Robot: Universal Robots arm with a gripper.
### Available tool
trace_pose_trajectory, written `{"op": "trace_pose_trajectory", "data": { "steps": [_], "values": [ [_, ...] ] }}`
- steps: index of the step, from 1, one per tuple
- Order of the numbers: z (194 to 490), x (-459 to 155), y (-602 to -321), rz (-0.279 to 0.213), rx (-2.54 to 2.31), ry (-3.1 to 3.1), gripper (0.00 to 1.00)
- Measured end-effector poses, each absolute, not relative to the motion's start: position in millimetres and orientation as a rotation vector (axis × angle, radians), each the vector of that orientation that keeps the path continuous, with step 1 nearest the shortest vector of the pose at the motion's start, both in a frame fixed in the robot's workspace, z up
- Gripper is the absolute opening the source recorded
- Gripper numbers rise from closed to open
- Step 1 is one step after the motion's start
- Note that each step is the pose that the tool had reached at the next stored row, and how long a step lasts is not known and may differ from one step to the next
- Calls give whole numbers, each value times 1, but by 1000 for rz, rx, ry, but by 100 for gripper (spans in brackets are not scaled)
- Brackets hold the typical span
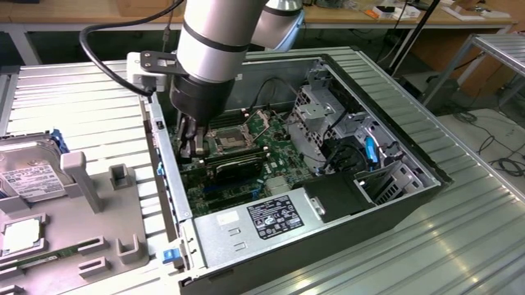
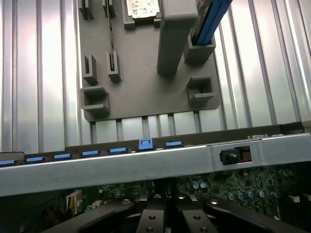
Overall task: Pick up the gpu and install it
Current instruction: 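Press down on the gpu until it lock into place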
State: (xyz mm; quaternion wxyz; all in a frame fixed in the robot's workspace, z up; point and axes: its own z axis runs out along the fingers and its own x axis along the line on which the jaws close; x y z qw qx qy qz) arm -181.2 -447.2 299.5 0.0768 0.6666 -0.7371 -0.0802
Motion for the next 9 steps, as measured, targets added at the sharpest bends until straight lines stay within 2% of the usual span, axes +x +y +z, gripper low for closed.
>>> {"op": "trace_pose_trajectory", "data": {
  "steps": [9],
  "values": [
    [299, -174, -443, -246, 1999, -2212, 11]
  ]
}}
